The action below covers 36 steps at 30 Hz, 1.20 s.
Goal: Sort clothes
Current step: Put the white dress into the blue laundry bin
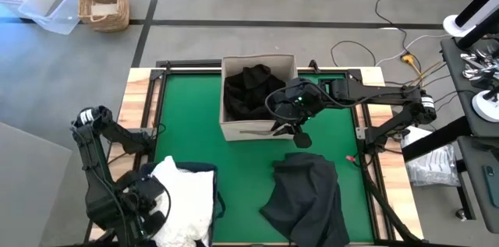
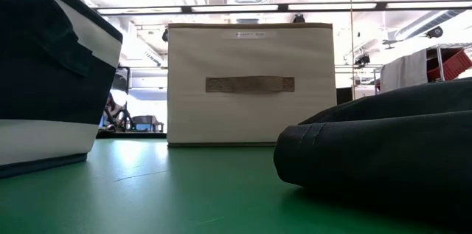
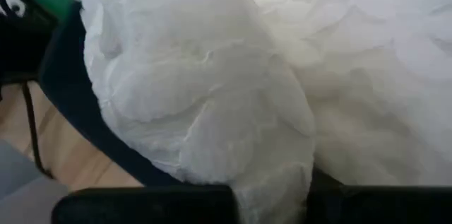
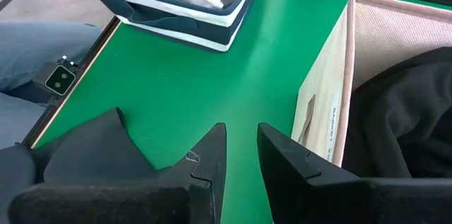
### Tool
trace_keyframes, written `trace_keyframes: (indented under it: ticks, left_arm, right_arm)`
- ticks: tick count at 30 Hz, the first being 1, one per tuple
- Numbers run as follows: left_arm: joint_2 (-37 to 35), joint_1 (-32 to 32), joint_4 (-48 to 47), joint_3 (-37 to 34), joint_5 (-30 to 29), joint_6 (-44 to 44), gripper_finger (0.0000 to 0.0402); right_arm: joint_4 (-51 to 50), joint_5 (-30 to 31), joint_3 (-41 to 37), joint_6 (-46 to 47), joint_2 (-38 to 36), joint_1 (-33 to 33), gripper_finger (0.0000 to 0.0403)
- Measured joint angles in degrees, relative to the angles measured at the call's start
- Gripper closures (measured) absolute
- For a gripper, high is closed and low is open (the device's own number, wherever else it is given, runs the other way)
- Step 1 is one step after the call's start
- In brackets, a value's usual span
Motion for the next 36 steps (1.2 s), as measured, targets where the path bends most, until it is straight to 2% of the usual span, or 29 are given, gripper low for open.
trace_keyframes:
  ticks: [3, 9, 16, 26, 36]
  left_arm:
    - [1.37, -0.04, 0.92, 0.36, 2.53, 0.97, 0.0395]
    - [2.21, 0.70, 6.24, 0.60, 3.64, -0.05, 0.0395]
    - [2.36, 1.25, 7.69, 0.62, 9.79, -8.08, 0.0395]
    - [2.76, 2.12, 8.69, 0.62, 10.08, -17.79, 0.0395]
    - [2.76, 3.27, 10.16, 0.60, 8.66, -18.37, 0.0395]
  right_arm:
    - [-0.09, 0.01, 0.02, 0.01, 0.00, -0.01, 0.0324]
    - [-0.11, 0.02, 0.02, 0.04, 0.00, -0.02, 0.0319]
    - [-0.11, 0.02, 0.01, 0.12, 0.00, -0.01, 0.0335]
    - [-0.13, 0.02, 0.02, 0.15, 0.00, 0.00, 0.0343]
    - [-0.13, 0.02, 0.02, 0.15, 0.00, 0.00, 0.0325]
